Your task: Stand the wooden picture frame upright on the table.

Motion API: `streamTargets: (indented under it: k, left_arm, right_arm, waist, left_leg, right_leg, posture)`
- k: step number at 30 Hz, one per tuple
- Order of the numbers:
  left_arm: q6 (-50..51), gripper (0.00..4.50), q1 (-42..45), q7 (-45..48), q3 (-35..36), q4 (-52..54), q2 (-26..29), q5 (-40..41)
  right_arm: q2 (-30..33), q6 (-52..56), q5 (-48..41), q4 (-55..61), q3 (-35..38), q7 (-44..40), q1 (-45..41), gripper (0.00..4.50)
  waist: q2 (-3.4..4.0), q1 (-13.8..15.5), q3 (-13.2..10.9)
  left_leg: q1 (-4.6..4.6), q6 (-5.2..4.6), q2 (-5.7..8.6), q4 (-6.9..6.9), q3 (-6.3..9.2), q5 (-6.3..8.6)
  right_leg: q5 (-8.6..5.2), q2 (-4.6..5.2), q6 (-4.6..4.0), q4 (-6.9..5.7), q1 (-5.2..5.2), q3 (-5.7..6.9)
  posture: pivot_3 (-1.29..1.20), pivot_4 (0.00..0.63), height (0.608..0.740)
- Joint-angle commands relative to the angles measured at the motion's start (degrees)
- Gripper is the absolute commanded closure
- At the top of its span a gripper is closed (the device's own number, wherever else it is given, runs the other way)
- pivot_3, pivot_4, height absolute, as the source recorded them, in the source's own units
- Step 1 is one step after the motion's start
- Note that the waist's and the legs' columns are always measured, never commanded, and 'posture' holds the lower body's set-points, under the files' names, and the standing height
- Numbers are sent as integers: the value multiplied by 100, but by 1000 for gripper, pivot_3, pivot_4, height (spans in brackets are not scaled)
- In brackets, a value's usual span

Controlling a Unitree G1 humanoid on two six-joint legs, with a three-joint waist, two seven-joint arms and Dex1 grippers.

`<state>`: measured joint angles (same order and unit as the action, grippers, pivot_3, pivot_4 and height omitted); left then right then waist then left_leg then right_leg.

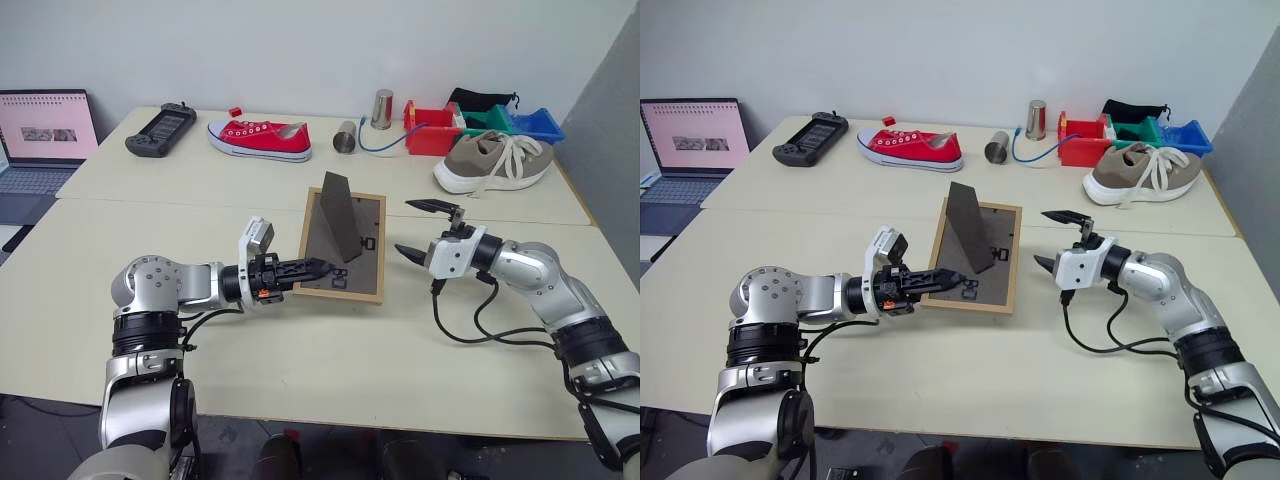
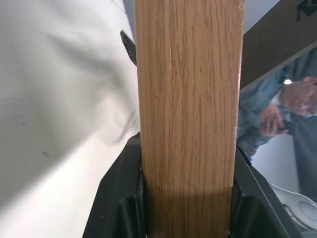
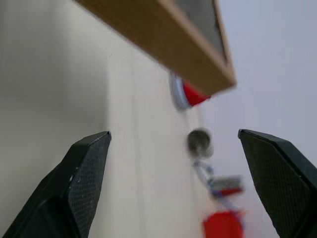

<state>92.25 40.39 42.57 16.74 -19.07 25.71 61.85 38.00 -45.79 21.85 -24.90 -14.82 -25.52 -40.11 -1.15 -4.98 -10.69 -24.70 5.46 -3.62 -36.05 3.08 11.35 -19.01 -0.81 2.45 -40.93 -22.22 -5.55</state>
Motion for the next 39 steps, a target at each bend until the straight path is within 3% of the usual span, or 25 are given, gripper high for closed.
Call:
streamTargets:
  k: [1,10,21,26,28,35,39]
  left_arm:
    - [24,3193,-161,-623,174,54,-18,955]
    - [24,3193,-507,-1923,156,279,-132,2300]
    - [-221,3193,-654,-2801,172,307,-177,3148]
    - [-380,3193,-691,-2981,83,377,-130,3380]
    - [-355,2496,-714,-2950,-4,437,-67,3433]
    - [-473,1053,-777,-2940,-138,477,135,3688]
    - [-476,84,-727,-2832,-149,466,434,3681]
  right_arm:
    - [-177,-1103,843,-219,-29,1032,-332,143]
    - [-668,-1427,2014,-790,-460,2011,-926,143]
    - [-573,-1388,2301,-995,-656,2483,-1071,2156]
    - [-412,-1354,2504,-882,-609,2806,-1034,2671]
    - [-343,-1395,2519,-941,-630,2879,-1030,2691]
    - [-294,-1338,2561,-868,-656,3098,-1010,2872]
    - [-293,-1298,2575,-902,-672,3142,-994,3626]
  waist:
    - [0,12,0]
    - [0,11,0]
    - [-2,19,2]
    - [-2,22,2]
    - [-2,22,2]
    - [-4,15,3]
    - [-4,13,3]
  left_leg:
    - [0,1,0,0,1,0]
    - [6,6,3,-2,3,-4]
    - [8,7,10,-1,7,-4]
    - [8,7,10,-2,8,-4]
    - [8,7,12,-2,7,-4]
    - [13,7,12,-1,6,-4]
    - [13,7,12,-1,6,-4]
  right_leg:
    - [0,0,0,0,1,0]
    - [1,4,-1,-4,5,0]
    - [1,10,-2,-4,12,3]
    - [1,11,-2,-5,13,3]
    - [1,11,-2,-5,14,3]
    - [1,10,-2,-5,15,2]
    - [1,11,-2,-6,15,2]
  posture:
    - [0,150,740]
    - [0,150,740]
    - [0,150,740]
    - [0,150,740]
    - [0,150,740]
    - [0,150,740]
    - [0,150,740]
